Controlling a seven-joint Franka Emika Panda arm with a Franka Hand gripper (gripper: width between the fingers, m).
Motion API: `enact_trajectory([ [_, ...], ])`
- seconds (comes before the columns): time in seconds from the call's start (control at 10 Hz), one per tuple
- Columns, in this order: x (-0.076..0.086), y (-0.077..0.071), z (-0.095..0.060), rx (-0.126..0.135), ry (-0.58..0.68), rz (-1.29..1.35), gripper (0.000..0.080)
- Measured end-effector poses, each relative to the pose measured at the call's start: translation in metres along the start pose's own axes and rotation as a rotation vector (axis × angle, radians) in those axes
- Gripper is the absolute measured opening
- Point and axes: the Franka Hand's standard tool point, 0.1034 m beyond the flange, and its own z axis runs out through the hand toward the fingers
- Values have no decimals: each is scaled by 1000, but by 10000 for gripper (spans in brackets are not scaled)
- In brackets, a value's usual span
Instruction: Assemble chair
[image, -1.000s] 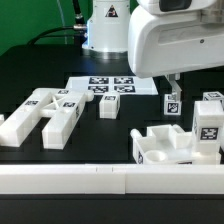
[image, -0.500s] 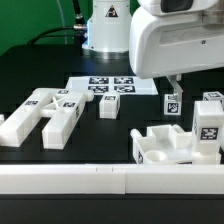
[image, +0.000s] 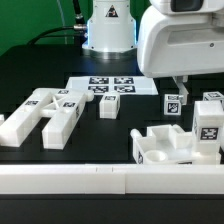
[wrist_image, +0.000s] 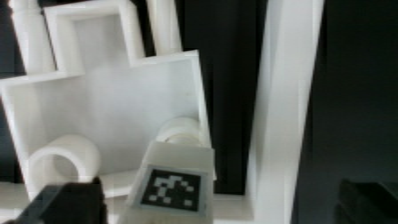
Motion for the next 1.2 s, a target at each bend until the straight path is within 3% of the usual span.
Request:
enact_trajectory([
  [0.3, 0, 1, 1, -1, -1, 3, 649],
  [0.7, 16, 25, 2, -11, 14, -3, 649],
  [1.2, 24, 26, 5, 6, 26, -21, 649],
])
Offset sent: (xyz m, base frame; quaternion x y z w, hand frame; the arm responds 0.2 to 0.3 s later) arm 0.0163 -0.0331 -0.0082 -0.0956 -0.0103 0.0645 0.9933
